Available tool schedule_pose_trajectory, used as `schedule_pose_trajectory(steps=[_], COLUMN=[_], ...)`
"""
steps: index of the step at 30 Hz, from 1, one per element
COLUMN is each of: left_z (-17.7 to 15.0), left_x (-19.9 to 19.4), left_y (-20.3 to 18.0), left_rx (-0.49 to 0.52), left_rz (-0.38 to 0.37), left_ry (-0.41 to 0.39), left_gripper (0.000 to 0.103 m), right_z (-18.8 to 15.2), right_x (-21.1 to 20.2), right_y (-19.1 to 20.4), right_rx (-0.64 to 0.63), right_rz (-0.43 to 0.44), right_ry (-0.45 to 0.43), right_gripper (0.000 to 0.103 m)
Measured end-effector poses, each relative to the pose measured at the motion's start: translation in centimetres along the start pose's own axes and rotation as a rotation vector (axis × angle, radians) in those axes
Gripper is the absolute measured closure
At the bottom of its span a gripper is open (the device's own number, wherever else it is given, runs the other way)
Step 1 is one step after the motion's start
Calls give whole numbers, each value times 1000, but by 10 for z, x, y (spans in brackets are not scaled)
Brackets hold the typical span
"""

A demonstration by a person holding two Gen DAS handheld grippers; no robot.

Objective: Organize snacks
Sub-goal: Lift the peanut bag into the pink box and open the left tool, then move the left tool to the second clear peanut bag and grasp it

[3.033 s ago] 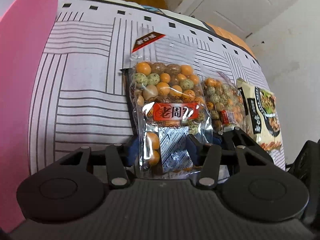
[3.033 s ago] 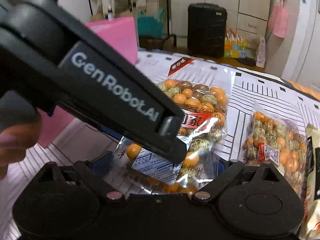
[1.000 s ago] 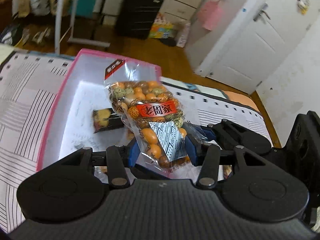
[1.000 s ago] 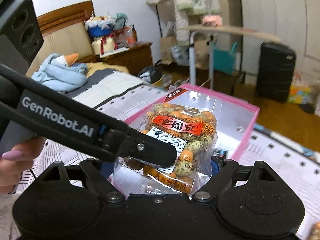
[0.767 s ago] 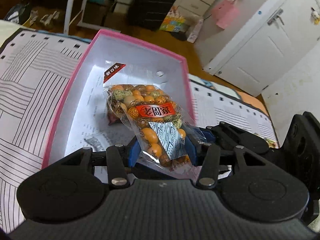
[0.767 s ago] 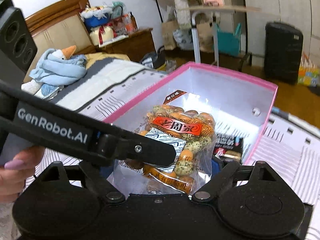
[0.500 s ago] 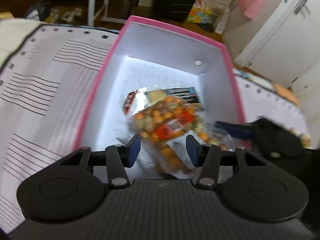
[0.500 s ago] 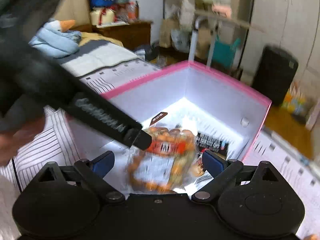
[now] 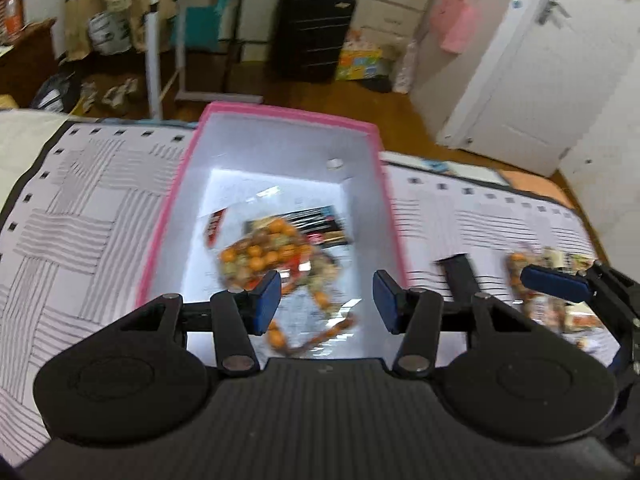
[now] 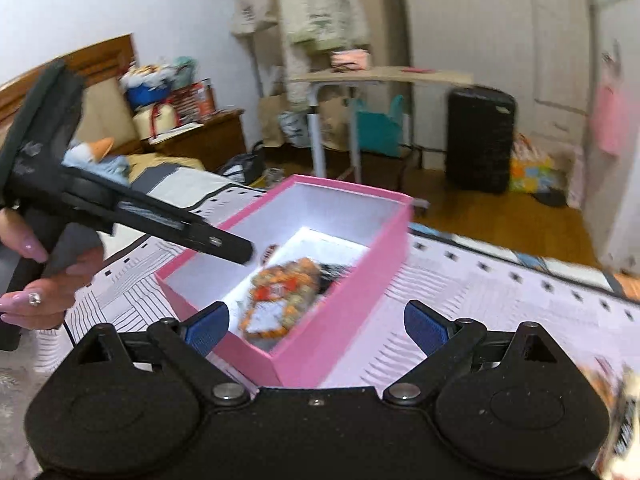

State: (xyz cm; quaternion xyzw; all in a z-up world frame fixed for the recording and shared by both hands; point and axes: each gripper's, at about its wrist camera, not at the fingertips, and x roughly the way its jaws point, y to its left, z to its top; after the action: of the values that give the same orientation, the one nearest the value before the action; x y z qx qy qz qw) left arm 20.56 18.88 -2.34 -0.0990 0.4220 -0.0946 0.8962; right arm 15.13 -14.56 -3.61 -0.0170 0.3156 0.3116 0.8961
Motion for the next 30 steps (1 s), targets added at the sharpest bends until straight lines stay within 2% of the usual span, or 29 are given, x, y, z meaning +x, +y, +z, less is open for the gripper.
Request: schedule_pose_trajectory(steps=[3, 7, 11, 14, 20, 22, 23, 26, 30], left_z=[0, -3, -4, -6, -6, -7, -8, -15, -18], left_x=[-12, -28, -37, -36, -5, 11, 19, 39, 69], left_y=[-20, -49, -74, -98, -148, -161, -169, -200, -236], left_rx=[27, 83, 131, 189, 259, 262, 263, 328, 387], left_rz=[-49, -63, -92, -82, -81, -97, -96, -84, -141], left_ry=[-14, -40, -54, -69, -38, -14, 0, 6, 59], left_gripper=[53, 53, 50, 43, 41, 33, 33, 33, 33], right_z=[-4, -12, -19, -28, -54, -66, -73, -91, -109], right_x=[-24, -56, -83, -93, -87, -77, -72, -56, -36], right_y=[-20, -44, -62, -78, -126, -136, -142, -162, -184], right_rx=[56, 99, 75, 40, 169, 179, 182, 232, 276], right_rz=[-18, -49, -132, -178, -224, -233, -233, -228, -207], right_ry=[2, 6, -35, -24, 4, 15, 18, 14, -12], right_gripper=[7, 7, 7, 7, 6, 6, 6, 6, 6])
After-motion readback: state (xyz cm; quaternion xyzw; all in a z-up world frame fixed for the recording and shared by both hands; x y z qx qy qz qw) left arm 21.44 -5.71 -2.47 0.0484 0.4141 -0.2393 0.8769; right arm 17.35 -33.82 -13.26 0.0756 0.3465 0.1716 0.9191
